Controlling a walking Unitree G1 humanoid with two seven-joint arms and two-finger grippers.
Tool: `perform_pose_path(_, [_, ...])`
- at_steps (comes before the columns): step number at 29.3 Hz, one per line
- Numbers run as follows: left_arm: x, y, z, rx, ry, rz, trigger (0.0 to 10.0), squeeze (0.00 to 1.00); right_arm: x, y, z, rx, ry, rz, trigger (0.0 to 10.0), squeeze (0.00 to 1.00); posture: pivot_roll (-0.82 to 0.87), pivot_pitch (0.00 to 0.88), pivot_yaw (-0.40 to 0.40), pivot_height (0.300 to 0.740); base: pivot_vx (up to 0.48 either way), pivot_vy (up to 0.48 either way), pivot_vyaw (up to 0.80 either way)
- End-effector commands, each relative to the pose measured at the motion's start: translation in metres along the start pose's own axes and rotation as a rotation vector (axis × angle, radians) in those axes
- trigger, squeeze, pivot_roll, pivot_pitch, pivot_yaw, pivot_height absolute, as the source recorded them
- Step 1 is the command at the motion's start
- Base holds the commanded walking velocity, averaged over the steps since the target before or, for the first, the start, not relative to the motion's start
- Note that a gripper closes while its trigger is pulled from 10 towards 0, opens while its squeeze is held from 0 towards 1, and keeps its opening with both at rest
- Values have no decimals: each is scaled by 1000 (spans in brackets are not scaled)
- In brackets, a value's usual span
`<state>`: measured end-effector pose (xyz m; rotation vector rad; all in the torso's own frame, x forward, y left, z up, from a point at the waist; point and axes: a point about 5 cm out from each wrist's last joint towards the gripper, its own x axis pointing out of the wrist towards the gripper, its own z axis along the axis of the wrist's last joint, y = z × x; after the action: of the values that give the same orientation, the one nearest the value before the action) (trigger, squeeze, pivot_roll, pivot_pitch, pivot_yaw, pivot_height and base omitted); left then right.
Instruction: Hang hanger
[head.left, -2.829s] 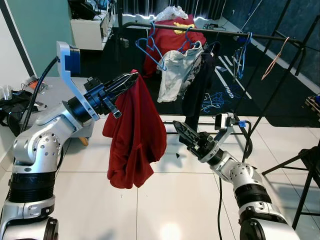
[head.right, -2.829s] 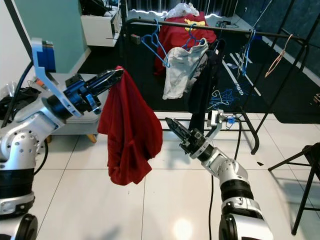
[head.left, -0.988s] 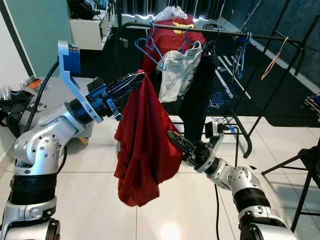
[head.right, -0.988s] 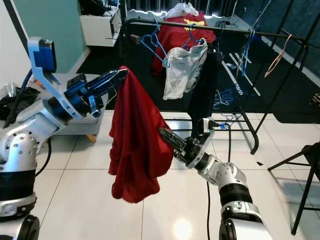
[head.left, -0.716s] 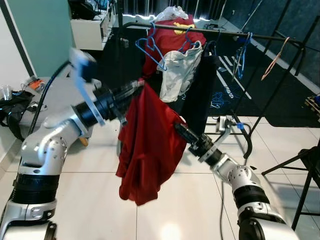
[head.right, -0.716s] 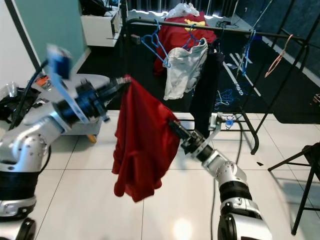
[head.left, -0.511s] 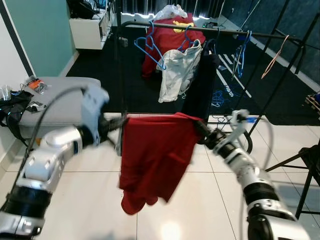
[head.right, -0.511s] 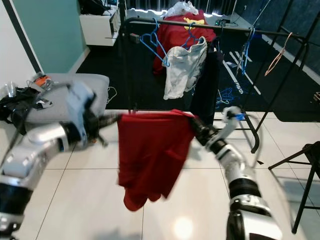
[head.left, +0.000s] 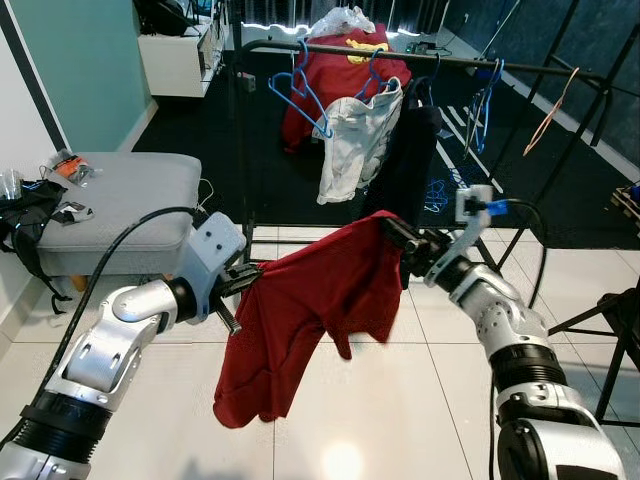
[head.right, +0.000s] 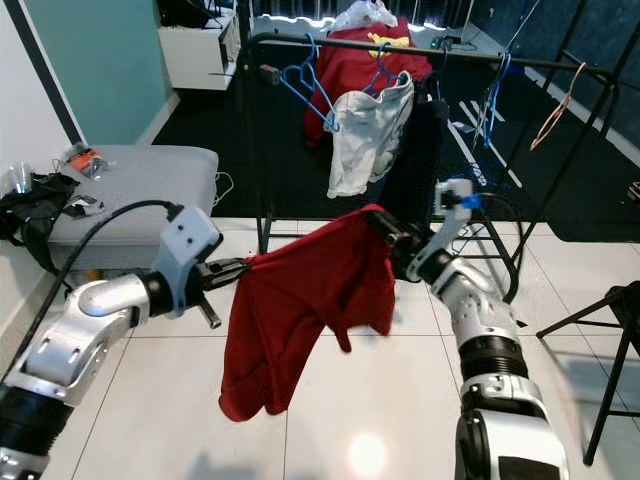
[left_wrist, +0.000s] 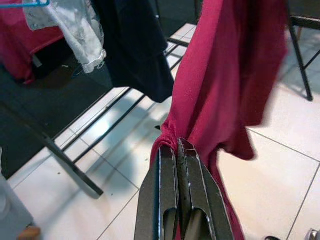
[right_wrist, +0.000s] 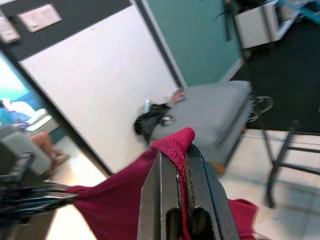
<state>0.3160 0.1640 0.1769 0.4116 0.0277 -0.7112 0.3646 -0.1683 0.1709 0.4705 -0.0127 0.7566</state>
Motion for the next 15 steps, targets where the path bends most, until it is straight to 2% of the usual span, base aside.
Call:
perform_pose_path(1, [5,-4,-3,-15,1,3,10000,1000,1,2,-3,31,-5,7,0,0,-59,42,-62,740,0,0,0])
perform_pose_path(6, [5,-1,-4,-26,5,13,10000,1000,4,4,-5,68,-2,8,0,0,-59,42,-62,740,0,0,0])
perform_pose_path(7, [4,7,-3,3,0,86,10000,1000,8,7,-8,104,-2,8,0,0,-62,41,-60,740,0,0,0])
perform_pose_path(10, [4,10,-3,11,-3,107,10000,1000,10,9,-9,117,-1,7,0,0,-62,41,-61,740,0,0,0])
perform_pose_path(11, [3,12,-3,13,-5,119,10000,0,11,10,-11,123,6,-2,0,0,-62,41,-61,740,0,0,0])
perform_pose_path(13, [1,12,-2,10,-7,115,10000,0,14,11,-15,127,23,-23,0,0,-61,41,-63,740,0,0,0])
perform_pose_path(15, [-1,6,1,-26,-25,56,10000,0,19,10,-22,144,47,-78,0,0,-61,41,-66,740,0,0,0])
